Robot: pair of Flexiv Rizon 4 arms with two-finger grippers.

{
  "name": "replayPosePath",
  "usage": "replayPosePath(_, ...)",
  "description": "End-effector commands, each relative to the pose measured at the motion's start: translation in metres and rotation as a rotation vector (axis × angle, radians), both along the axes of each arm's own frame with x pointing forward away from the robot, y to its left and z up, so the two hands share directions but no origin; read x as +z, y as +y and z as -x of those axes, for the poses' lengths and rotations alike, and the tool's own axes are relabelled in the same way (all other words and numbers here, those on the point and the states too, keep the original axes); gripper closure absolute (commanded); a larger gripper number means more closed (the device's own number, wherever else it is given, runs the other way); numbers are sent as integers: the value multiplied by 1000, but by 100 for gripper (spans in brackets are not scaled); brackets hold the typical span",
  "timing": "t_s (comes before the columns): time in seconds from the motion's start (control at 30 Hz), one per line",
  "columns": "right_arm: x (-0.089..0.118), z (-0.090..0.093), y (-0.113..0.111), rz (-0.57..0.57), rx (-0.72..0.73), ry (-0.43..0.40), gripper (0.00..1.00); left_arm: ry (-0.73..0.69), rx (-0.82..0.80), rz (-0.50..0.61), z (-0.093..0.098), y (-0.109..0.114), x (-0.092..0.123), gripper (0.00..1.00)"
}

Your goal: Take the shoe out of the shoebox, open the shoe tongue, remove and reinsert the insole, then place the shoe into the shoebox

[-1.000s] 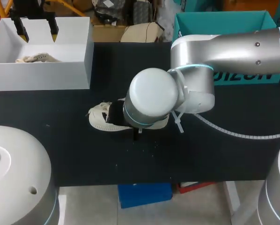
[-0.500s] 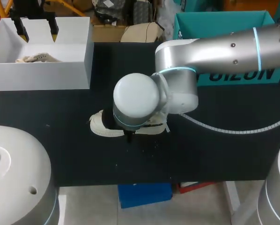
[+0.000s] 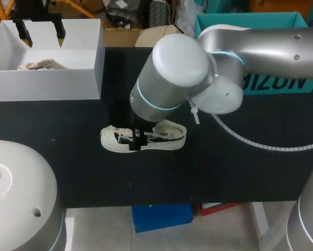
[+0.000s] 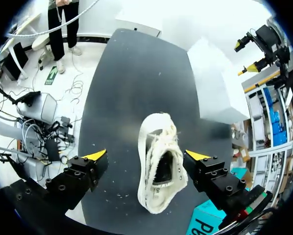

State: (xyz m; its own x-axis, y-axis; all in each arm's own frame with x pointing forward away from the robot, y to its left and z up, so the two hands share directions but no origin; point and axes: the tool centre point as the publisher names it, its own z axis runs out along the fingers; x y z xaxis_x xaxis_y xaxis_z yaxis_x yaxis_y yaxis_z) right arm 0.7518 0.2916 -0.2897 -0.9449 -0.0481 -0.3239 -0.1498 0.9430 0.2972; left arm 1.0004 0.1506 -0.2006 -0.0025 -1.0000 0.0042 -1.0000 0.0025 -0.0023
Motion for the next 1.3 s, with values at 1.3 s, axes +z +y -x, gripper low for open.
replayPosePath(1.3,30,-5,-80,-725,392,156,0,2,1,-2,0,0,0,0)
